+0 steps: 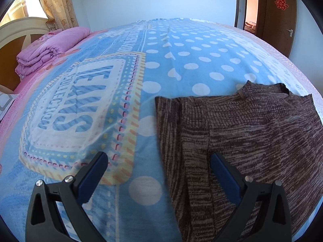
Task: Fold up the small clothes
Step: 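Grasp the folded sweater edge with the left gripper while the right gripper grasps beside it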
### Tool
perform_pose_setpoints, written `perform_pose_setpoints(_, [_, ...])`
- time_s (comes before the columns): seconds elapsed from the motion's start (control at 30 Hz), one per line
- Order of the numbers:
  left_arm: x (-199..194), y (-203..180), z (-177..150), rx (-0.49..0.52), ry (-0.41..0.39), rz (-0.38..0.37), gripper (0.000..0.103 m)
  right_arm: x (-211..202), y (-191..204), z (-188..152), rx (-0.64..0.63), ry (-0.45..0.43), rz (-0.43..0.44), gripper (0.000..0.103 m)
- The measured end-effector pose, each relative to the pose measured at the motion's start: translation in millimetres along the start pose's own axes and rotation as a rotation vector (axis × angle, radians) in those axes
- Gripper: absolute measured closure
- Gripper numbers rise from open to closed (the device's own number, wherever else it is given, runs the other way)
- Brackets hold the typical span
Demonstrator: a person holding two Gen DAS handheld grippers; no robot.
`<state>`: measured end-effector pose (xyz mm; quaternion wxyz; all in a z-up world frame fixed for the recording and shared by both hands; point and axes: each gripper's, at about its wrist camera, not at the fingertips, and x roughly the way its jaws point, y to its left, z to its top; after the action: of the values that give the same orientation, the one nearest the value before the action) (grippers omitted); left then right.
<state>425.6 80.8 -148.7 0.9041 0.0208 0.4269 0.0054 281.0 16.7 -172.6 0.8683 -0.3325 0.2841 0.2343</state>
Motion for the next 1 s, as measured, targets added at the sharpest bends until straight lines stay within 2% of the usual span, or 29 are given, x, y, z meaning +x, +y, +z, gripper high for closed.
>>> perform_pose_setpoints(0.07, [-3, 0, 2, -0.004, -0.020, -0.002, 0.003, -1, 2, 1, -0.013, -0.003, -0.015, 0.051])
perform_pose_setpoints(0.17, [-9, -1, 6, 0.002, -0.070, -0.007, 0.018, -3, 13, 2, -0.030, -0.005, -0.036, 0.051])
perform_pose_setpoints(0.27, [-5, -7, 11, 0.030, -0.073, -0.034, 0.030, -4, 16, 1, -0.030, -0.006, -0.037, 0.051])
perform_pose_setpoints(0.3, [-4, -9, 13, 0.036, -0.074, -0.039, 0.040, -8, 24, 0, -0.027, -0.006, -0.034, 0.051])
perform_pose_setpoints(0.33, [-4, -11, 14, 0.043, -0.073, -0.051, 0.046, -8, 25, 0, -0.025, -0.006, -0.032, 0.051])
perform_pose_setpoints(0.4, [-3, -15, 15, 0.057, -0.076, -0.069, 0.050, -10, 25, 1, -0.025, -0.005, -0.032, 0.051])
perform_pose_setpoints(0.47, [3, -22, 17, 0.083, -0.060, -0.095, 0.066, -10, 24, 1, -0.026, -0.005, -0.033, 0.051])
perform_pose_setpoints(0.5, [5, -24, 17, 0.091, -0.048, -0.110, 0.089, -10, 24, 2, -0.026, -0.005, -0.033, 0.051])
perform_pose_setpoints(0.53, [8, -26, 16, 0.099, -0.036, -0.120, 0.098, -10, 24, 2, -0.025, -0.005, -0.032, 0.051])
perform_pose_setpoints(0.6, [7, -26, 16, 0.094, -0.040, -0.110, 0.098, -10, 23, 2, -0.021, -0.006, -0.028, 0.051])
perform_pose_setpoints(0.73, [-2, -5, 16, -0.005, -0.084, -0.103, 0.099, -9, 19, 0, -0.008, -0.007, -0.018, 0.051])
perform_pose_setpoints(0.87, [7, -2, 13, -0.026, -0.048, -0.096, 0.098, -9, 22, -1, -0.017, -0.008, -0.029, 0.051])
perform_pose_setpoints(0.97, [6, -7, 15, -0.017, -0.047, -0.060, 0.089, -7, 19, -2, -0.025, -0.011, -0.039, 0.051])
perform_pose_setpoints(1.0, [5, -7, 16, -0.017, -0.048, -0.050, 0.078, -8, 21, -1, -0.027, -0.012, -0.042, 0.051])
